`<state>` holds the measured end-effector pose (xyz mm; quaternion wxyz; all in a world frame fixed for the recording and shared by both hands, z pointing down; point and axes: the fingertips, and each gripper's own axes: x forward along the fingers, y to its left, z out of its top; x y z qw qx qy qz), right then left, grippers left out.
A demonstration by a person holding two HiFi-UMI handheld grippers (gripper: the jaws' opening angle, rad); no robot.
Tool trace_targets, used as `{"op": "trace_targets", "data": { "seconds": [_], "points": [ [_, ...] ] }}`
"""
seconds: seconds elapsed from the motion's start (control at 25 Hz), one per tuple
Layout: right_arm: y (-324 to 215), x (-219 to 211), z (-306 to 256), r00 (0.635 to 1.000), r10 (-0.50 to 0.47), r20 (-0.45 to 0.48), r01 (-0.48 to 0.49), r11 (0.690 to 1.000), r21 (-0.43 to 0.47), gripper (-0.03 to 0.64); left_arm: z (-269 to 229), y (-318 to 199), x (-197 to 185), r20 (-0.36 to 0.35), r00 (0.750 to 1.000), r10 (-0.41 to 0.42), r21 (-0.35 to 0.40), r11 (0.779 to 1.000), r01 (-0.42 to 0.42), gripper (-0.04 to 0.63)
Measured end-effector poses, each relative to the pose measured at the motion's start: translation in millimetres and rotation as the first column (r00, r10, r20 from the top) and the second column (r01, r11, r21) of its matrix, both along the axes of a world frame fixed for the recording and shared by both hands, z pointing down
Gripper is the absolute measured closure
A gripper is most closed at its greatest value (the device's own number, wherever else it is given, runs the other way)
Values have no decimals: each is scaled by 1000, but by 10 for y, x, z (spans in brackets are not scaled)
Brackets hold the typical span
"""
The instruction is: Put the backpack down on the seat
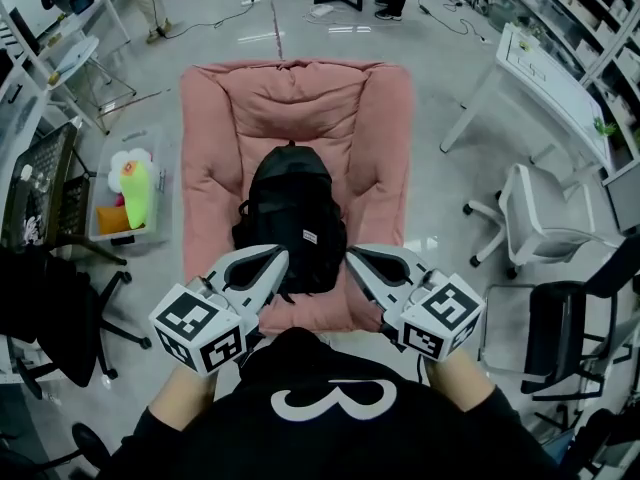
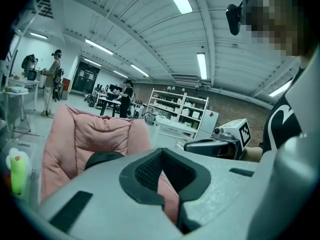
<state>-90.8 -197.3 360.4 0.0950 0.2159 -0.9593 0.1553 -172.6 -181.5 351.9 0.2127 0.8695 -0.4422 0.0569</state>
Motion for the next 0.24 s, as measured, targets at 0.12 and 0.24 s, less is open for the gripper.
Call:
{"op": "trace_targets", "data": {
  "seconds": [0.12,0.24],
  "points": [
    [-43,3,18,1000,-1,4,1,1000,-6,614,55,-32,7,6,1000,0,-10,1000,0,589],
    [-99,14,28,1000,6,7,-6,1000,-11,614,106,-68,7,8,1000,-3,-19,1000,3,589]
  ]
}}
